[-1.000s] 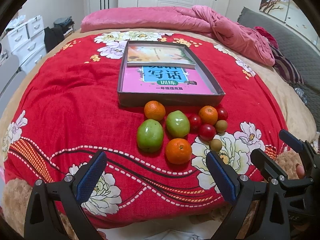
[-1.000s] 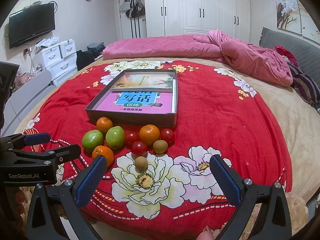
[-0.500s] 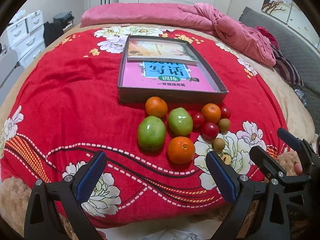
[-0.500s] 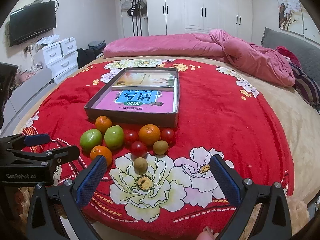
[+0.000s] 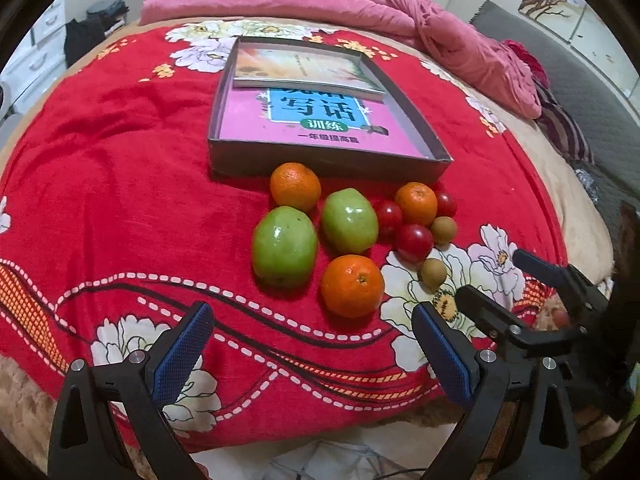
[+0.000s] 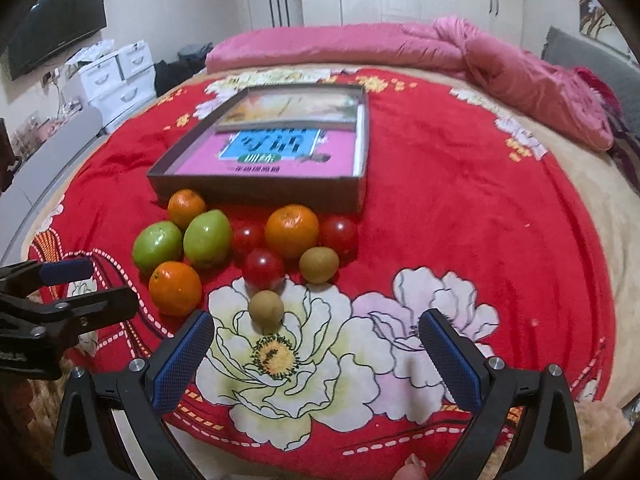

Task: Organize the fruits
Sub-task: 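Grasp the mandarin orange with the left tool while the right tool grasps a small brown fruit, then lift and carry the orange and brown fruit over the grey tray with both tools, then open the left tool to drop the orange while the right tool releases the brown fruit in the tray, then move both tools back toward the remaining fruit in front of the tray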

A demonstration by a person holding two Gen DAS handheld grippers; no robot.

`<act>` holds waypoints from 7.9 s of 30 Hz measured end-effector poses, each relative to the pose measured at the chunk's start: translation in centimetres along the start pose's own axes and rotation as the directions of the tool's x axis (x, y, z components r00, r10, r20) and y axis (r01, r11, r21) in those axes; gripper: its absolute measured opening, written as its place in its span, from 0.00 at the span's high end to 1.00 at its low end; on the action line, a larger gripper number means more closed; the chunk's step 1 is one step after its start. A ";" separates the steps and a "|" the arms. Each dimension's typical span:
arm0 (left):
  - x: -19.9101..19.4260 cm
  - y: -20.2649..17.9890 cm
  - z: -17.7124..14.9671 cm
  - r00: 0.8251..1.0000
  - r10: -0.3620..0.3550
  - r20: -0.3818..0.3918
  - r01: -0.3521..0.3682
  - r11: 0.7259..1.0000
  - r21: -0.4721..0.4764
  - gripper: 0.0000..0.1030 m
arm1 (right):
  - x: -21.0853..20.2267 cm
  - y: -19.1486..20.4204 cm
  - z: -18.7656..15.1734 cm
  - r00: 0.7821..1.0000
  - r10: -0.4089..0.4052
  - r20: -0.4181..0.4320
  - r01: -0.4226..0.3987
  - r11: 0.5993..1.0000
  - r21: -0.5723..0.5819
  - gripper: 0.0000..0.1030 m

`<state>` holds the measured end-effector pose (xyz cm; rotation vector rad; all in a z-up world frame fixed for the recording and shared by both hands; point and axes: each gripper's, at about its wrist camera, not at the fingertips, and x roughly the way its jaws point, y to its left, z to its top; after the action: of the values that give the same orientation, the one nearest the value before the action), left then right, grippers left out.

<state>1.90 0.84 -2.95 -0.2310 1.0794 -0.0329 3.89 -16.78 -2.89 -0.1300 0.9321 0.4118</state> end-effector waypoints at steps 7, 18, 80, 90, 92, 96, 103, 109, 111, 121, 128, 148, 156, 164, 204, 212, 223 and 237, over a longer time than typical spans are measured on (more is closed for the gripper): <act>0.5 -0.2 -0.3 0.999 -0.013 -0.030 0.014 0.999 0.037 0.05 | 1.3 0.9 0.4 0.996 0.072 -0.045 -0.076 0.993 -0.094 0.17; 2.1 -1.2 0.4 0.996 -0.068 -0.059 0.070 0.997 0.038 0.38 | 3.4 1.8 0.6 0.985 0.127 -0.116 -0.146 0.973 -0.179 0.62; 1.8 -0.9 8.3 0.997 0.045 0.060 -0.044 0.999 -0.011 0.59 | 1.3 -1.8 8.3 0.962 0.211 0.172 -0.204 0.977 -0.055 0.78; 2.8 0.0 10.0 0.996 0.056 0.065 -0.054 0.998 -0.038 0.59 | 2.9 -1.7 9.6 0.967 0.199 0.158 -0.194 0.980 -0.045 0.78; 3.1 0.0 10.4 0.996 0.062 0.069 -0.059 0.998 -0.037 0.59 | 3.3 -1.8 9.7 0.969 0.199 0.149 -0.195 0.980 -0.041 0.78; 3.8 0.1 11.3 0.996 0.063 0.061 -0.060 0.997 -0.046 0.59 | 4.1 -1.9 9.8 0.971 0.199 0.131 -0.196 0.980 -0.037 0.78; 5.9 0.5 12.3 0.995 0.096 0.025 -0.095 0.994 -0.049 0.59 | 5.6 -1.9 10.1 0.978 0.186 0.093 -0.183 0.982 -0.036 0.78; 6.7 1.2 12.7 0.993 0.122 0.005 -0.121 0.992 -0.046 0.59 | 6.7 -1.9 10.3 0.982 0.173 0.070 -0.170 0.985 -0.041 0.78; 6.8 1.3 12.7 0.992 0.127 0.005 -0.127 0.991 -0.044 0.59 | 7.0 -1.8 10.4 0.985 0.164 0.061 -0.161 0.986 -0.048 0.78; 7.0 1.7 12.9 0.993 0.122 0.003 -0.122 0.991 -0.048 0.59 | 8.6 -1.6 10.5 0.994 0.105 0.013 -0.104 0.992 -0.073 0.78; 7.0 1.8 12.8 0.993 0.119 0.007 -0.118 0.992 -0.046 0.59 | 8.6 -2.1 10.4 0.993 0.112 0.019 -0.111 0.993 -0.046 0.78; 6.8 2.0 12.8 0.995 0.093 0.021 -0.092 0.994 -0.052 0.52 | 5.3 -2.8 10.1 0.978 0.141 0.157 -0.140 0.990 -0.015 0.46; 5.8 1.8 12.7 0.995 0.085 0.057 -0.082 0.995 -0.050 0.44 | 4.5 -3.7 9.8 0.976 0.127 0.179 -0.132 0.991 0.016 0.41; 3.7 1.6 12.5 0.992 0.075 0.103 -0.069 0.996 -0.060 0.33 | 3.6 -4.2 9.7 0.971 0.115 0.211 -0.125 0.992 0.034 0.34; -1.2 2.7 9.4 0.986 0.070 0.154 -0.062 0.997 -0.052 0.23 | -0.6 -0.2 6.3 0.962 0.115 0.248 -0.094 0.991 -0.094 0.12; -0.8 1.9 8.3 0.988 0.068 0.136 -0.065 0.998 -0.028 0.23 | -0.4 0.3 5.5 0.970 0.114 0.214 -0.096 0.991 -0.093 0.12; -0.2 1.3 7.2 0.993 0.066 0.097 -0.066 0.998 -0.005 0.23 | 0.1 0.4 4.6 0.982 0.102 0.161 -0.091 0.993 -0.075 0.12; 0.3 1.9 5.8 0.996 0.071 0.060 -0.072 0.997 0.001 0.23 | 0.6 1.2 3.8 0.987 0.113 0.111 -0.102 0.990 -0.097 0.12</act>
<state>7.00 3.60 -0.98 -0.1896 1.0270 0.0364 6.54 -14.46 -1.04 -0.1381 0.8083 0.5571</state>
